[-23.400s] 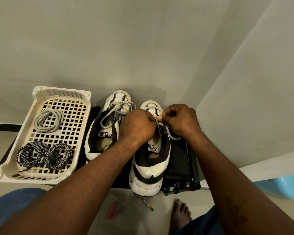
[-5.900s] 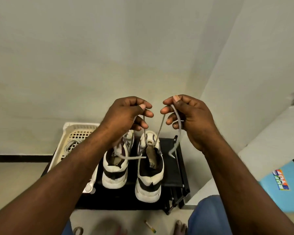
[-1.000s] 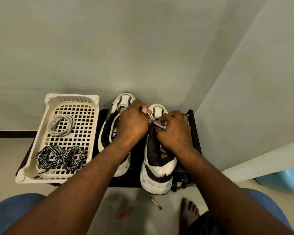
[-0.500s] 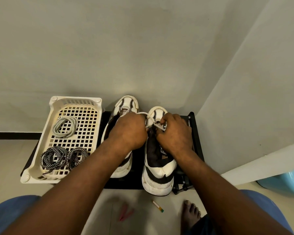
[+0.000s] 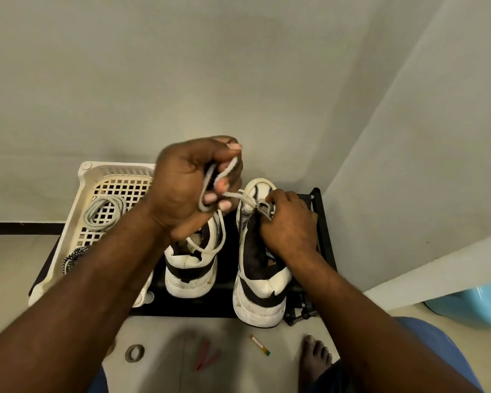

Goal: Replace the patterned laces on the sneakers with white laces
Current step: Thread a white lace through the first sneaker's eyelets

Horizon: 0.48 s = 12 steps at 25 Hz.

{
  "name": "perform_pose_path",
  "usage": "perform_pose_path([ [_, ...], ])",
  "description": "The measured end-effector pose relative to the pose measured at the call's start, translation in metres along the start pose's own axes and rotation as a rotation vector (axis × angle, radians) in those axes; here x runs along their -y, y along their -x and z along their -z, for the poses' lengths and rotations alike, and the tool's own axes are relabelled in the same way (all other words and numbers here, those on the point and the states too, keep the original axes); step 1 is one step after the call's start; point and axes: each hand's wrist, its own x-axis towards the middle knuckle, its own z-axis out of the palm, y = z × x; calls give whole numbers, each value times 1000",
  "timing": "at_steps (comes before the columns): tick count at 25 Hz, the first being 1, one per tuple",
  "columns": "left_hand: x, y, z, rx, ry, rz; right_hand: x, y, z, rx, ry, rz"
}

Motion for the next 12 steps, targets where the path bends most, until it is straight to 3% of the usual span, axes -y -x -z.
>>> perform_pose_path([
  [1, -7, 3, 2, 21, -64, 32, 0, 0, 0, -1, 3, 1],
  [2, -8, 4, 6, -16, -301, 72, 1, 0, -1, -1, 3, 1],
  [4, 10, -2, 17, -210, -1089, 148, 1, 1, 0, -3, -1, -2],
  [6, 36, -6, 21, -269, -1627, 207, 1, 1, -1, -4, -6, -3],
  [8, 55, -12, 20, -216, -1740, 280, 3, 1, 0, 6, 3, -5],
  [12, 67, -26, 16, -219, -1619, 355, 1, 0, 0, 24, 27, 0],
])
